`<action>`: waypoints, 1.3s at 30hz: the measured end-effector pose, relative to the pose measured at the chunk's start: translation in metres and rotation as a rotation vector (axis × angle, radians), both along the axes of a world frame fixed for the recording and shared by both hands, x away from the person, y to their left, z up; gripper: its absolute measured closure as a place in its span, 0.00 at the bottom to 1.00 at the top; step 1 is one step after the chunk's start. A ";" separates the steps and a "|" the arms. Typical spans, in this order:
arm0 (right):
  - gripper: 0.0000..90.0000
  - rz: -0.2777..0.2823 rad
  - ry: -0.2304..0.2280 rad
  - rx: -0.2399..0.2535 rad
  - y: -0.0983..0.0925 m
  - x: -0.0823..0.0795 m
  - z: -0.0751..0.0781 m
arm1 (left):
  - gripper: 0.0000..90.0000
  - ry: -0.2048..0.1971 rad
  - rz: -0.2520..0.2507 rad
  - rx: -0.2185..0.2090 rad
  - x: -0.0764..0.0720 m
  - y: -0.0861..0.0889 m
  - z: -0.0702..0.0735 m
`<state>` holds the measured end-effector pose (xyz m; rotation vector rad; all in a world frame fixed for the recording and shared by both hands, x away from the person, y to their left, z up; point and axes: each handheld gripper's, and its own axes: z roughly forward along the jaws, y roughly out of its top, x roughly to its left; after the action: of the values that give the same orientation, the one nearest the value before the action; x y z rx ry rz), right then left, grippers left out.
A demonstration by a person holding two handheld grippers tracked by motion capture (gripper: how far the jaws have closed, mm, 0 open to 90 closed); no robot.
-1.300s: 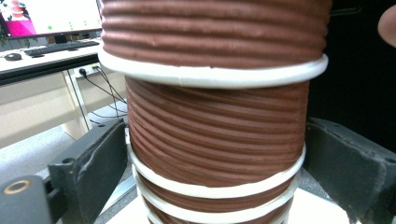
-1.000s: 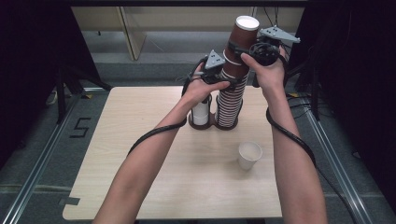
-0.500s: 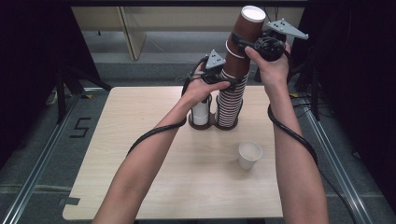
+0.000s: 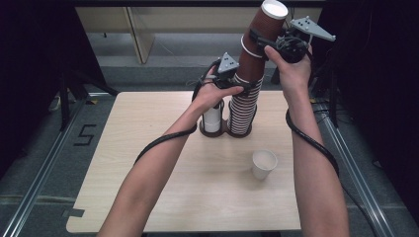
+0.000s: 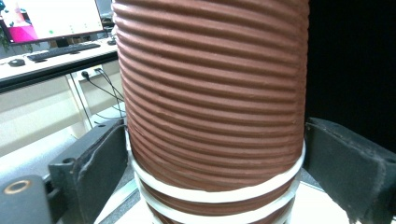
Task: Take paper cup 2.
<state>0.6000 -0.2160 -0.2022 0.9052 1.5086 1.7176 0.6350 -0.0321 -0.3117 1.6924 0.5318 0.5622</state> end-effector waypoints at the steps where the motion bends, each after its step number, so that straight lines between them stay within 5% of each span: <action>1: 0.18 0.002 -0.003 0.001 -0.001 -0.002 0.001 | 0.08 -0.002 -0.002 0.002 0.000 0.000 0.000; 4: 0.18 0.006 -0.018 0.040 -0.006 -0.007 0.007 | 0.09 -0.007 -0.010 0.003 0.000 0.002 0.001; 12: 0.18 -0.002 -0.030 0.031 -0.017 -0.017 0.010 | 0.10 -0.016 -0.013 0.000 -0.003 0.002 0.002; 22: 0.18 -0.008 -0.040 0.037 -0.041 -0.044 0.004 | 0.08 -0.061 -0.033 0.012 -0.024 0.015 0.007; 30: 0.18 -0.019 -0.004 0.030 -0.058 -0.073 -0.017 | 0.08 -0.098 -0.040 0.028 -0.053 0.037 0.009; 39: 0.18 -0.010 0.093 0.091 -0.058 -0.096 -0.070 | 0.08 -0.125 -0.070 0.057 -0.090 0.062 -0.006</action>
<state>0.5042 -0.2745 -0.2725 1.0508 1.4929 1.7710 0.5448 0.0296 -0.3173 1.7101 0.3679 0.6331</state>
